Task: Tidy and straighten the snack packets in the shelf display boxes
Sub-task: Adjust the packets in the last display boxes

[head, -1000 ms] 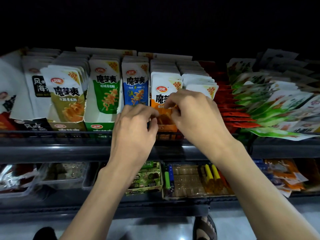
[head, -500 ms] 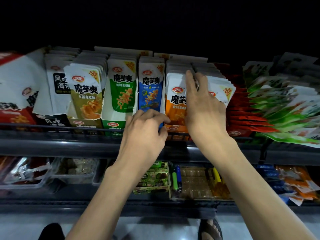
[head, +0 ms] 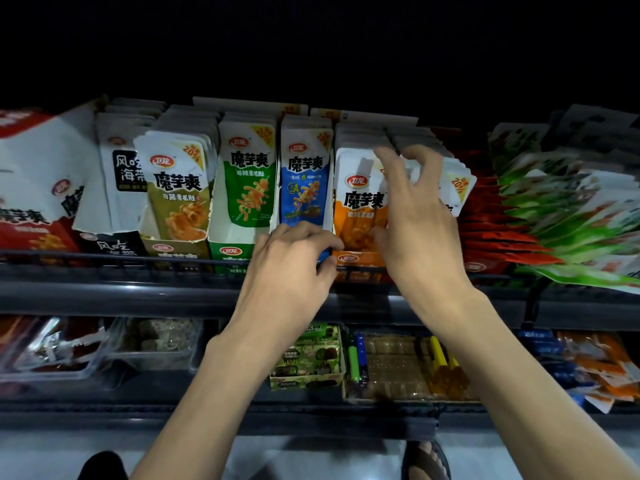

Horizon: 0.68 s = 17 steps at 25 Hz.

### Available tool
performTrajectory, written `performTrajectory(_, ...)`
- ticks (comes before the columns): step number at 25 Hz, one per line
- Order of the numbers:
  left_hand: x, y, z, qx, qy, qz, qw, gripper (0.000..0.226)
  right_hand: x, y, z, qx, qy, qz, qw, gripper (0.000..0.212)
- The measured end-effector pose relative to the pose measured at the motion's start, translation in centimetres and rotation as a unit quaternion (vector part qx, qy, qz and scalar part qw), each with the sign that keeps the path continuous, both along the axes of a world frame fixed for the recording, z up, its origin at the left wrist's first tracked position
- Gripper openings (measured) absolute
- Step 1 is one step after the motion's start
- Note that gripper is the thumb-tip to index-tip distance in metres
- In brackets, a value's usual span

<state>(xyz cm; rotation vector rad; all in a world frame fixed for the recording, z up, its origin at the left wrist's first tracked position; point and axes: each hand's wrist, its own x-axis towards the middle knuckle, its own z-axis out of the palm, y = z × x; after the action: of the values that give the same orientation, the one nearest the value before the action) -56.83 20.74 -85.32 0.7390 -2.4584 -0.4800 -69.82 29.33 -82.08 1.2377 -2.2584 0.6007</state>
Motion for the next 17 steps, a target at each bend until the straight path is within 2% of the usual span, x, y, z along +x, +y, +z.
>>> performTrajectory(2, 0.0, -0.1, 0.0, -0.001, 0.011, 0.003, 1.0, 0.021, 0.1, 0.8, 1.1, -0.047, -0.016, 0.057, 0.997, 0.055)
performTrajectory(3, -0.1, -0.1, 0.0, -0.003, 0.016, 0.006, 1.0, 0.021, 0.0, 1.1, 1.4, -0.038, -0.023, 0.084, 0.995, 0.043)
performTrajectory(5, -0.2, -0.1, 0.0, -0.006, 0.018, 0.013, 1.0, 0.023, -0.2, 1.3, 1.7, 0.063, -0.042, 0.121, 0.99, 0.028)
performTrajectory(7, -0.3, 0.0, 0.0, -0.008, 0.014, 0.013, 1.0, 0.025, -0.1, 1.1, 1.0, 0.199, -0.064, 0.12, 0.97, 0.033)
performTrajectory(8, -0.3, 0.0, 0.0, -0.01, 0.013, 0.009, 1.0, 0.026, 0.1, 0.9, 0.7, 0.238, -0.068, 0.116, 0.962, 0.038)
performTrajectory(13, -0.2, -0.2, 0.1, -0.006, 0.019, -0.008, 1.0, 0.032, 0.3, -0.1, 0.2, 0.27, -0.012, 0.117, 0.956, 0.04)
performTrajectory(17, 0.1, -0.2, 0.2, 0.002, 0.028, -0.012, 1.0, 0.031, 0.2, -0.2, -0.1, 0.294, -0.001, 0.109, 0.95, 0.04)
